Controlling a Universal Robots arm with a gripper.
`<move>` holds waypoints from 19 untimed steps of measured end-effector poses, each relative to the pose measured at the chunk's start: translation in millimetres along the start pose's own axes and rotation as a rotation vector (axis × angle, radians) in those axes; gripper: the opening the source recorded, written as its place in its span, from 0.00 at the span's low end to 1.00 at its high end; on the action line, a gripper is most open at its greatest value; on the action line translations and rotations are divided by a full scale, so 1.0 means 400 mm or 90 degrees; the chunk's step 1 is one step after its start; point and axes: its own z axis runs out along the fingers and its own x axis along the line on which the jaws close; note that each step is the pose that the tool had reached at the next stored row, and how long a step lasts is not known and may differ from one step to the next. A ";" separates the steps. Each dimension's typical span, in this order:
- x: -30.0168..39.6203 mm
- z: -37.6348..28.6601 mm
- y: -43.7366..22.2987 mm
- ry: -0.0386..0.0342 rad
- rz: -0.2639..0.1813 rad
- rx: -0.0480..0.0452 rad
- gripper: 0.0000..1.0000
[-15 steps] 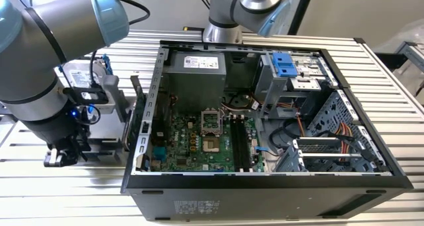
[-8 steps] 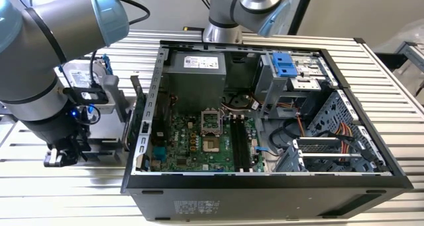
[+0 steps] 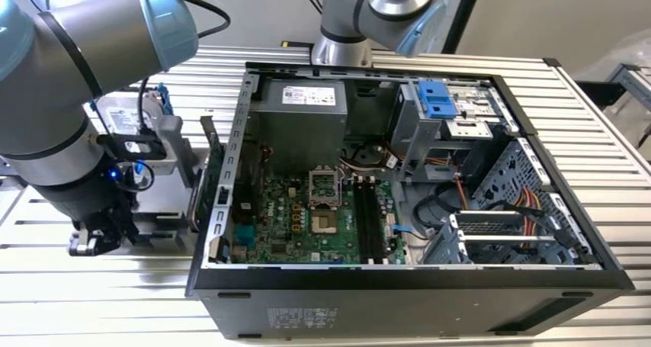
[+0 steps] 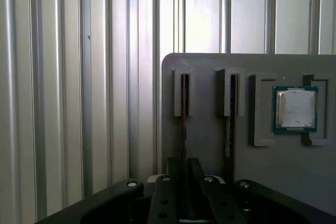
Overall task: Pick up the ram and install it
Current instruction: 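Pick up the ram and move it above insertion slot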
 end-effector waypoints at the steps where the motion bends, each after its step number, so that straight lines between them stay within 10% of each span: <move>1: 0.000 0.000 0.000 0.0000 0.000 0.0000 0.00; 19: 0.000 -0.016 0.000 -0.0003 0.000 0.0000 0.00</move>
